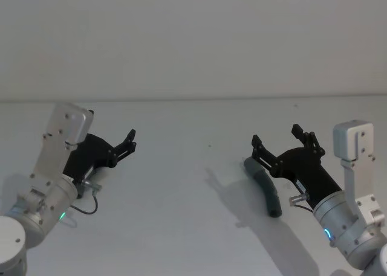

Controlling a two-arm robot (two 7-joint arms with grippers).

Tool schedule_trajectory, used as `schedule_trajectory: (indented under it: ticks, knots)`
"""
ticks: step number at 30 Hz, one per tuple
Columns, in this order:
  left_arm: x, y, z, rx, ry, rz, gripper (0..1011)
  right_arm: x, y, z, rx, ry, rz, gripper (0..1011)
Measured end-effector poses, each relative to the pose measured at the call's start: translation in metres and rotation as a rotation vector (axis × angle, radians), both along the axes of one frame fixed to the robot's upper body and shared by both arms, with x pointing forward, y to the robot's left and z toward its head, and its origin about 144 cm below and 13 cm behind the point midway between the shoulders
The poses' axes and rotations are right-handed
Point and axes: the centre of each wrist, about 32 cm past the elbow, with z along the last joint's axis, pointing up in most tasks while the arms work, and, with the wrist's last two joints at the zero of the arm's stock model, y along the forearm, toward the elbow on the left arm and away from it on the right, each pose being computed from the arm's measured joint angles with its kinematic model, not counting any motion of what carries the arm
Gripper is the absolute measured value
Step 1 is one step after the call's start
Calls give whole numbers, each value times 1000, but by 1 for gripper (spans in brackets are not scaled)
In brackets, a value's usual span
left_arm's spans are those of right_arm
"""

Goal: Use both hands to pick up one end of the pipe from the table, align the ends, and insert them.

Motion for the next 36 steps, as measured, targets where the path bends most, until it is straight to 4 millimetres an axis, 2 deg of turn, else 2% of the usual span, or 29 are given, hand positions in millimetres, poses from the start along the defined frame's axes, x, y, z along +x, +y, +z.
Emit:
schedule_trajectory:
  ticks: [6, 24, 36]
  knots:
    - [-3, 1, 10, 7, 53, 11, 1001, 0, 0, 0, 0, 0, 0, 1001]
    - [-6, 13, 58, 44, 295, 64, 1001, 0, 0, 0, 0, 0, 0, 1001]
    - [-5, 23, 66, 50, 399, 85, 1001, 0, 0, 0, 0, 0, 0, 1001]
